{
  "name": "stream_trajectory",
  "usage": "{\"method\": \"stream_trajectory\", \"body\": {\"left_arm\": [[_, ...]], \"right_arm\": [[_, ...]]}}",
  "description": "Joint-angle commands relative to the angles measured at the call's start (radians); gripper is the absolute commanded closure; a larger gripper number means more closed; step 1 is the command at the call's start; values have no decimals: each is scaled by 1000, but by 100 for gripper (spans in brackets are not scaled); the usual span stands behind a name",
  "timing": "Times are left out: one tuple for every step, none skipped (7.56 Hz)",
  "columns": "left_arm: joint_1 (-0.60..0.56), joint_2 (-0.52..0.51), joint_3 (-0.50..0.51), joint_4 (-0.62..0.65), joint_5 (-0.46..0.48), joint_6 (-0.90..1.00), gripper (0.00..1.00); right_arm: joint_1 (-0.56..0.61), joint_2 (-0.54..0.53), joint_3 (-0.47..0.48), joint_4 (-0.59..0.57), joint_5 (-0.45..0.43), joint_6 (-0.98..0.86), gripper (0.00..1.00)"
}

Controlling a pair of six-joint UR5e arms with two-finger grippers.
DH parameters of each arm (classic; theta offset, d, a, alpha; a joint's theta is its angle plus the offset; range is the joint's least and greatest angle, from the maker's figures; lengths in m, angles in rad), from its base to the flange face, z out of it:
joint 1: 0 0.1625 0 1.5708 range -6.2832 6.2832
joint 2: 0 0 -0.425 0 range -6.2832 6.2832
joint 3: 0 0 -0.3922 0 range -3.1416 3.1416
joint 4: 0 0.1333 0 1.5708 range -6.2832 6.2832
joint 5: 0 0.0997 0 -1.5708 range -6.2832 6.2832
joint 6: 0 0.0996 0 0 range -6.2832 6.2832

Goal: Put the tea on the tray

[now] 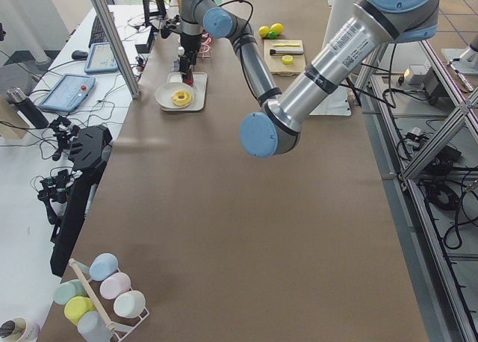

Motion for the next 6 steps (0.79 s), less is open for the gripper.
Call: {"method": "stream_trajectory", "body": {"left_arm": [[-244,286,-33,40,-63,557,1],[-321,404,-42,37,-110,669,1],[-357,534,-26,43,-162,753,1],[-368,578,-5,43,-172,788,1],[-397,633,-2,39,-178,796,1],[-419,669,29,32,-183,798,1]], "right_arm": [[63,76,-6,-232,4,-173,0],[69,110,-6,-328,8,-210,0],[69,127,-9,-374,14,-209,0],[69,130,-11,-381,20,-203,0],[69,123,-17,-376,36,-199,0],[69,121,-22,-376,65,-198,0]]}}
